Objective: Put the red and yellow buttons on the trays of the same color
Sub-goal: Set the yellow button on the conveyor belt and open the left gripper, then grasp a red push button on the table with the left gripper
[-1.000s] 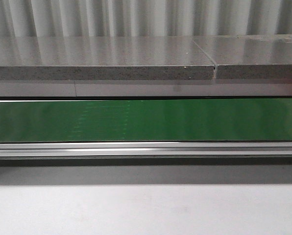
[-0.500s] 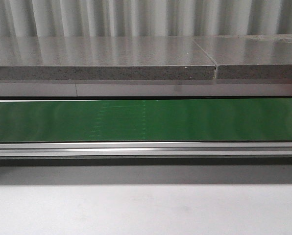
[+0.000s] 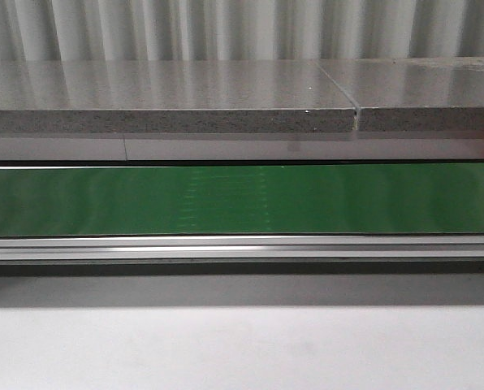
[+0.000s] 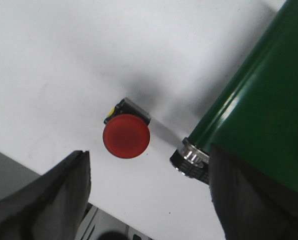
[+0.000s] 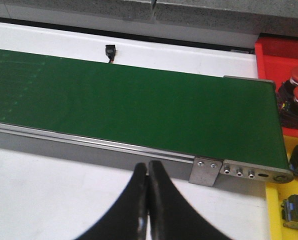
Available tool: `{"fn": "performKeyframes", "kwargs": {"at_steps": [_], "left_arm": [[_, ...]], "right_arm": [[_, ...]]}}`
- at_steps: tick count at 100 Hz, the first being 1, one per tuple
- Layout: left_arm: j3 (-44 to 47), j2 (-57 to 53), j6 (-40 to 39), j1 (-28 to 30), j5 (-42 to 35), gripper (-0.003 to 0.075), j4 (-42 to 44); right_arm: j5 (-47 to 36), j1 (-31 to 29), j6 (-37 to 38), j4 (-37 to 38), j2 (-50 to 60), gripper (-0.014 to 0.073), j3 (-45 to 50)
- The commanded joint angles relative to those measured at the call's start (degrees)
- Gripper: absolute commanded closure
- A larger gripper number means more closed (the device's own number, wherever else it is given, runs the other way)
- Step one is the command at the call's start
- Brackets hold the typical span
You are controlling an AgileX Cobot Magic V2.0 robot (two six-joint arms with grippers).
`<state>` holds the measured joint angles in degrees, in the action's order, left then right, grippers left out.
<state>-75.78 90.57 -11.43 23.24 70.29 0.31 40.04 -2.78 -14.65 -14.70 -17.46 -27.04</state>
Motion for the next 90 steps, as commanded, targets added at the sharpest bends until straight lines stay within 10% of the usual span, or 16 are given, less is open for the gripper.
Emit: {"fn": "performKeyframes", "kwargs": {"at_steps": [1, 90], "left_arm": [[1.0, -2.3, -3.1, 0.1, -1.0, 0.024, 0.6], [4.5, 9.6, -6.9, 0.1, -3.9, 0.0241, 1.2]], "right_arm": [[-3.7, 0.0, -0.3, -0.6, -0.5, 0.066, -1.5], [-3.7, 0.0, -0.3, -0.6, -0.5, 0.066, -1.5]]}}
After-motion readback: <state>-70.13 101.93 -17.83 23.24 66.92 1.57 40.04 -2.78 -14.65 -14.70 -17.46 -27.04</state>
